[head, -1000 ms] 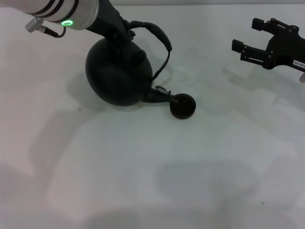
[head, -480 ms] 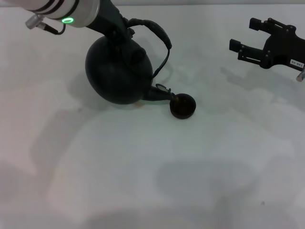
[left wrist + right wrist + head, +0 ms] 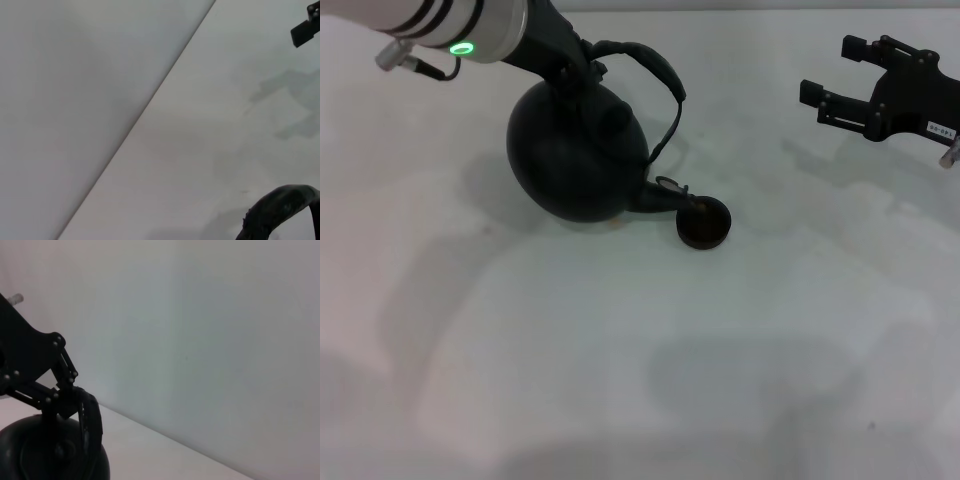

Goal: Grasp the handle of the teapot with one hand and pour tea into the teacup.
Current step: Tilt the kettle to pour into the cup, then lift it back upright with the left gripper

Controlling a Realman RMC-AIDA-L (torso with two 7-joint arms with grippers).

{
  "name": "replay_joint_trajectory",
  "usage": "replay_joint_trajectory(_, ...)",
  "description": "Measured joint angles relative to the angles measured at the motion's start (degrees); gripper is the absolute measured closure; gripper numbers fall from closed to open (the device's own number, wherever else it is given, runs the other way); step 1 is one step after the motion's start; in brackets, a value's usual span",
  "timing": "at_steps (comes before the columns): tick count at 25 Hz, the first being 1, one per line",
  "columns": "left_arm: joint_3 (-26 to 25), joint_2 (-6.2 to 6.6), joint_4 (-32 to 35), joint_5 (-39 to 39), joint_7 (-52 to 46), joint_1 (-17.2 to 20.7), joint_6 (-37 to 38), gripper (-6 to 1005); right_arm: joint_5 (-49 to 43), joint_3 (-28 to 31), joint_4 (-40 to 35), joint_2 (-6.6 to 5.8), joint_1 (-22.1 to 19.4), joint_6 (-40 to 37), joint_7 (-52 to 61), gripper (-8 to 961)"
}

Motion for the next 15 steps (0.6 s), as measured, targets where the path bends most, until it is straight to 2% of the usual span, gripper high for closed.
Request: replay_joint_trajectory(15,-1.78,0.01,1.31,-6.04,-0.11,8.21,-6.52,838,-0.41,0.0,0.0,-0.12,-0.23,-0.45,0.3,102)
